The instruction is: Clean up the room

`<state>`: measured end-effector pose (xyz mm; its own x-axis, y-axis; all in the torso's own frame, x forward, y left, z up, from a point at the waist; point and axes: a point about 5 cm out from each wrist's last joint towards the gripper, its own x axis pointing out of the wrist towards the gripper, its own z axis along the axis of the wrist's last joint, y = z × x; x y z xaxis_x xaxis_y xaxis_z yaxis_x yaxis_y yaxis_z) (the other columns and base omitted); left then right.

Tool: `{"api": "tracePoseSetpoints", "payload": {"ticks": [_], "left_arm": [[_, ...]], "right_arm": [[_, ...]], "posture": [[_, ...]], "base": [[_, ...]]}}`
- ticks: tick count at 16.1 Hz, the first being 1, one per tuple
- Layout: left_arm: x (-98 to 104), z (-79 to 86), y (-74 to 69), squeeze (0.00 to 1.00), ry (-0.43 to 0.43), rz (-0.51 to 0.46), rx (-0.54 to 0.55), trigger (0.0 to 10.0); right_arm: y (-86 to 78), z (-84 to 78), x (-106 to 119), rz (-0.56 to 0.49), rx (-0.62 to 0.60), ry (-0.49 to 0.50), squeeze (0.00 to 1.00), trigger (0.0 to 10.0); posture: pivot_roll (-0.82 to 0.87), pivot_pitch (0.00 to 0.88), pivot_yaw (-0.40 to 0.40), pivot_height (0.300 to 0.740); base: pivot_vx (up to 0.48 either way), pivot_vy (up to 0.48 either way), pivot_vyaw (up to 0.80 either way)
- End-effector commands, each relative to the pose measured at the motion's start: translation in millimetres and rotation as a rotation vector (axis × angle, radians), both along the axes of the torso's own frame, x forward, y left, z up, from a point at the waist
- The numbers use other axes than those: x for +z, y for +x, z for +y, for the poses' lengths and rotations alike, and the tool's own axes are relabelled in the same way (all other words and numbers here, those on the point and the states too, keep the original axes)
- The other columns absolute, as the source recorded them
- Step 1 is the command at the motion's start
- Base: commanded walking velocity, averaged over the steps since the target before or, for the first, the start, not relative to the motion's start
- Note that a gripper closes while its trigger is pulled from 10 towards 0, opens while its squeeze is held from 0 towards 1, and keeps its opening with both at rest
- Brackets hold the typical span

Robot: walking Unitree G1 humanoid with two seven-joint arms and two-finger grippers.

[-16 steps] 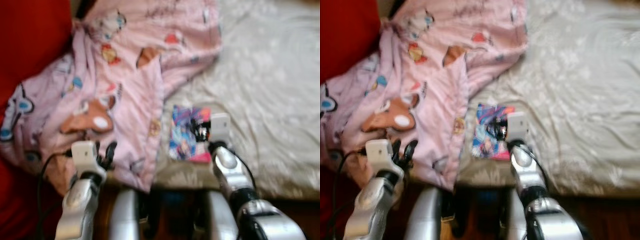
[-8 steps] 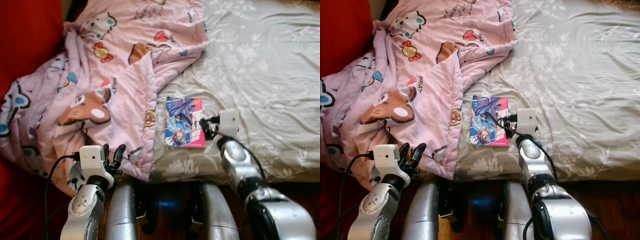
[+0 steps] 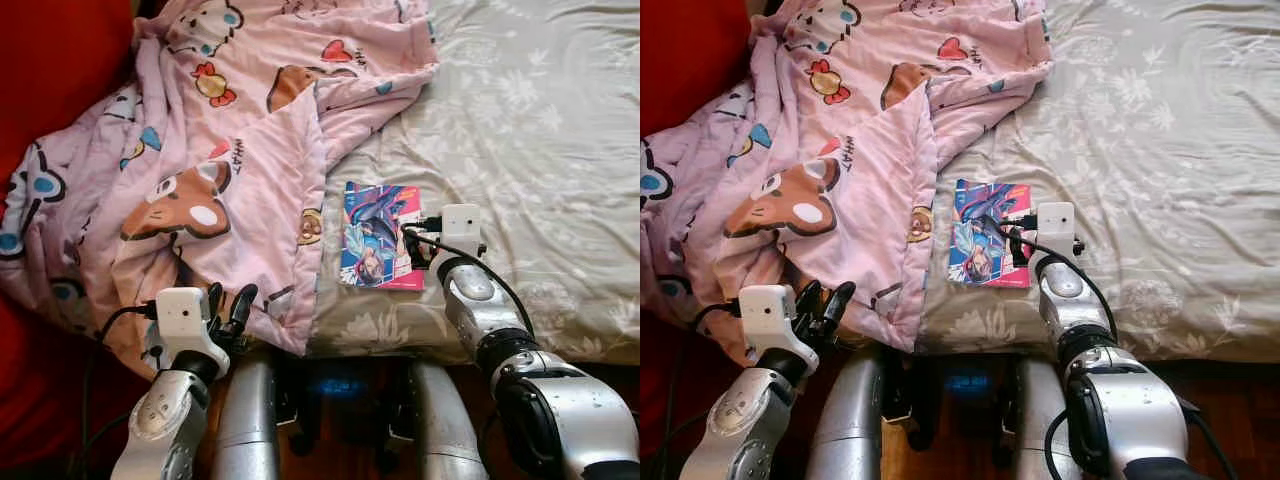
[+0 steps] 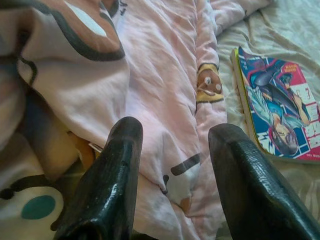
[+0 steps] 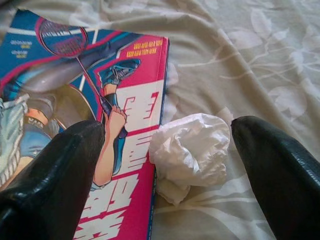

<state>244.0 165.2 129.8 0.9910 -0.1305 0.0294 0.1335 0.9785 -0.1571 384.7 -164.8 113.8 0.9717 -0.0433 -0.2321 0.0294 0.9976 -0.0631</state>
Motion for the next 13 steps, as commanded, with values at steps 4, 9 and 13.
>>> {"api": "tracePoseSetpoints", "payload": {"ticks": [4,9,13], "left_arm": [[5,1.3,-12.5,0.0,-0.001,0.029,0.009,10.0],[13,0.2,-19.8,0.0,0.0,0.036,0.007,10.0],[22,-0.3,-22.3,0.0,0.016,0.028,0.005,10.0]], "right_arm": [[-4.8,-19.3,-9,0.066,-0.093,-0.008,0.0,10.0],[-10.2,-30.9,-18,0.12,-0.158,0.059,0.0,10.0],[-9.3,-26.0,-18,0.126,-0.135,0.091,0.0,10.0]], "posture": [[0.12,0.539,0.071,0.63],[0.15,0.555,0.078,0.63],[0.18,0.562,0.083,0.63]], "base": [[0.0,0.0,0.0],[0.0,0.0,0.0],[0.0,0.0,0.0]]}}
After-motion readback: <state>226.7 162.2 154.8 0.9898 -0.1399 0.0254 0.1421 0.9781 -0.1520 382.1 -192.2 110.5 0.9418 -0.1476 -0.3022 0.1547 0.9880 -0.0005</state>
